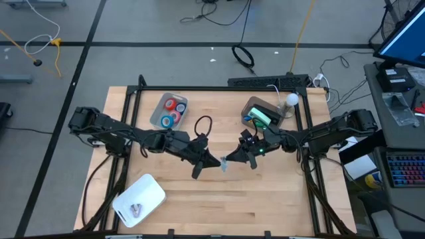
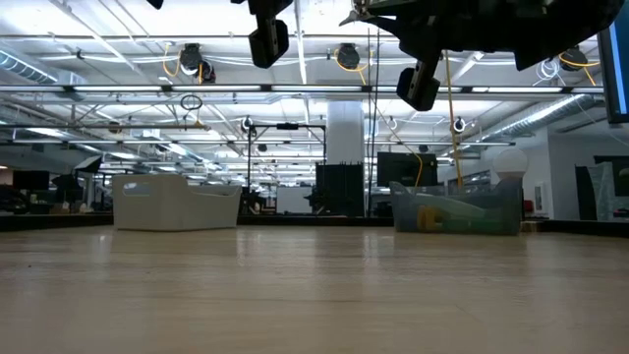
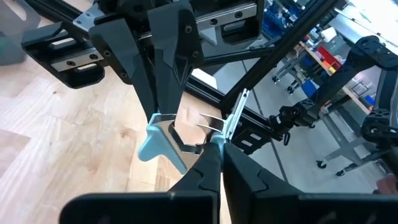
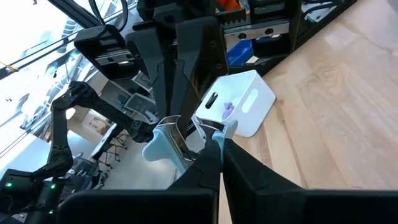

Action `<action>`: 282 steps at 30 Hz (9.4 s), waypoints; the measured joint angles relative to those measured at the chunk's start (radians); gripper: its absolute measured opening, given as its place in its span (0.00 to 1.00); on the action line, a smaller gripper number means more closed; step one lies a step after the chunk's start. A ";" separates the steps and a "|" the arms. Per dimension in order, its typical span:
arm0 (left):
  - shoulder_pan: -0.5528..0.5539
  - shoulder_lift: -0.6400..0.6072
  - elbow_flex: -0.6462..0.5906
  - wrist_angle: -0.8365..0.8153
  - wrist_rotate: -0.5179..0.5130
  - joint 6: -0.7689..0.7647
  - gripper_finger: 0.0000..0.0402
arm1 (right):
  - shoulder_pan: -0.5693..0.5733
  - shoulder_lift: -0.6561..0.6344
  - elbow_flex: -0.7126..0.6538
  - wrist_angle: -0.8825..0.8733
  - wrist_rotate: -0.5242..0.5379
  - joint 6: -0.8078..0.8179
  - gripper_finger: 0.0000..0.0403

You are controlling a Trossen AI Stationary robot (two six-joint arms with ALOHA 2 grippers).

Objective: Pick and place Stapler, Stapler remover, tape
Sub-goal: Put the gray staple remover into the white bin, then return to Home Position

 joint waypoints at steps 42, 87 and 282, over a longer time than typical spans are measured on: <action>-0.192 -0.182 0.288 -1.319 0.002 -0.354 0.00 | 0.000 0.000 0.002 -0.044 -0.062 0.017 0.30; -0.614 0.209 0.239 -1.508 0.119 -0.748 0.00 | -0.051 0.000 0.001 -0.038 -0.059 -0.075 0.28; -0.047 -1.408 -0.941 -0.300 -0.404 0.338 0.27 | 0.040 -1.355 -0.537 -0.747 0.389 -0.670 0.28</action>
